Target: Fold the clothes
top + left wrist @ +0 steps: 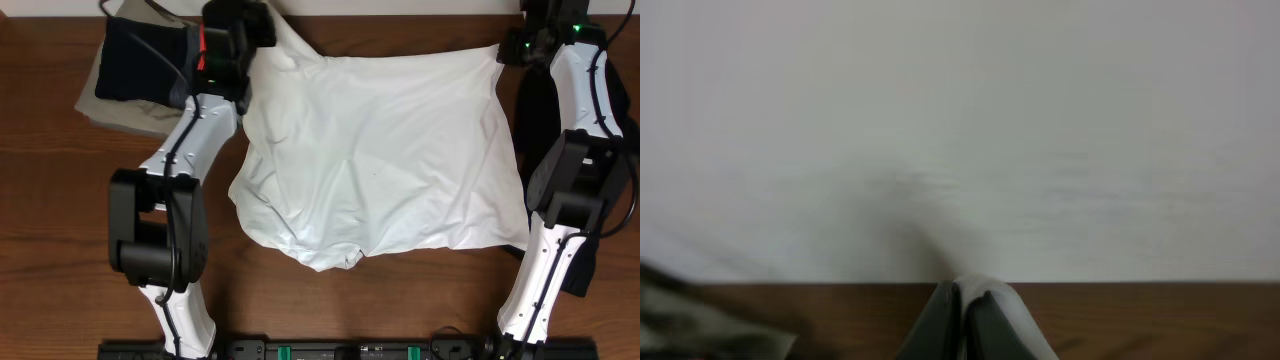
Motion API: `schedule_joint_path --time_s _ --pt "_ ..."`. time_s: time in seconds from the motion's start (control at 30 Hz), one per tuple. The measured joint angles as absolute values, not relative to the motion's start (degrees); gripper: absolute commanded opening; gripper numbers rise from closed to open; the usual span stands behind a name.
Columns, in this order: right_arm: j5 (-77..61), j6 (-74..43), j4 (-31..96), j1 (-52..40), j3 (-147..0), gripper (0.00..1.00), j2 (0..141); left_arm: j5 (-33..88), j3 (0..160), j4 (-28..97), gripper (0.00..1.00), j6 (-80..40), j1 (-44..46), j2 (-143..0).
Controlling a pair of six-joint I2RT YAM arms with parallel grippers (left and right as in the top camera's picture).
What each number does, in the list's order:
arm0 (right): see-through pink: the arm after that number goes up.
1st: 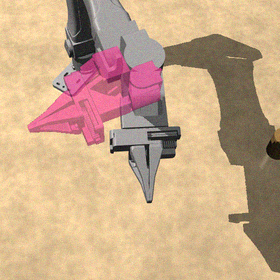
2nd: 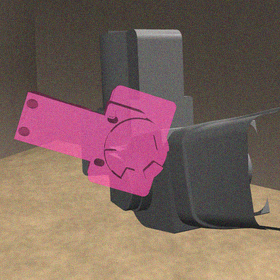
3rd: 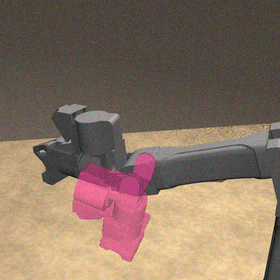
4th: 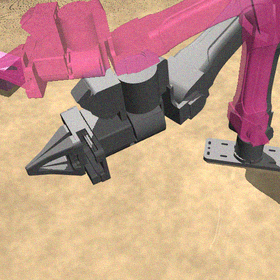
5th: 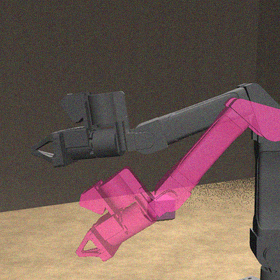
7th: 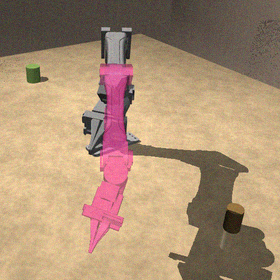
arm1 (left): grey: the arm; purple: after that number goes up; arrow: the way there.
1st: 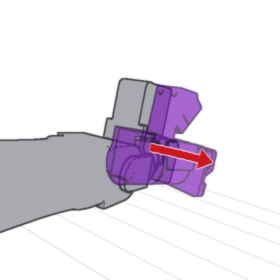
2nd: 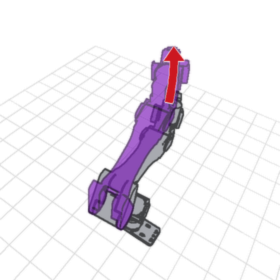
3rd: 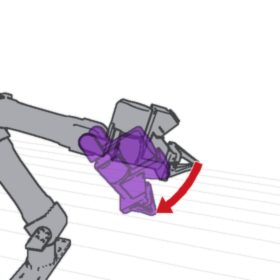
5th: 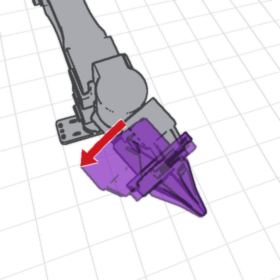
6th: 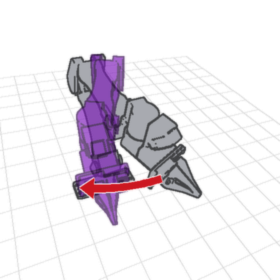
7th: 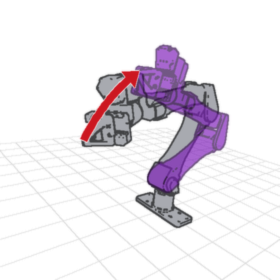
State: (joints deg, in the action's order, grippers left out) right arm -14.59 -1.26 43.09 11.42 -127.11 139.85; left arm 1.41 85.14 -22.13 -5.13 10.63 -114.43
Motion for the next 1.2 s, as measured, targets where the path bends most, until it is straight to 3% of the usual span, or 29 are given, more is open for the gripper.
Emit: schedule_joint_path --time_s 0.7,1.2 --pt "-14.57 -1.23 43.07 11.42 -127.11 0.01 139.85 3.97 85.21 -33.45 0.06 3.11 14.70 -126.30" --pt "-14.57 -1.23 43.51 11.42 -127.11 0.01 139.85 4.10 88.38 -40.23 0.06 6.33 17.04 -127.33"
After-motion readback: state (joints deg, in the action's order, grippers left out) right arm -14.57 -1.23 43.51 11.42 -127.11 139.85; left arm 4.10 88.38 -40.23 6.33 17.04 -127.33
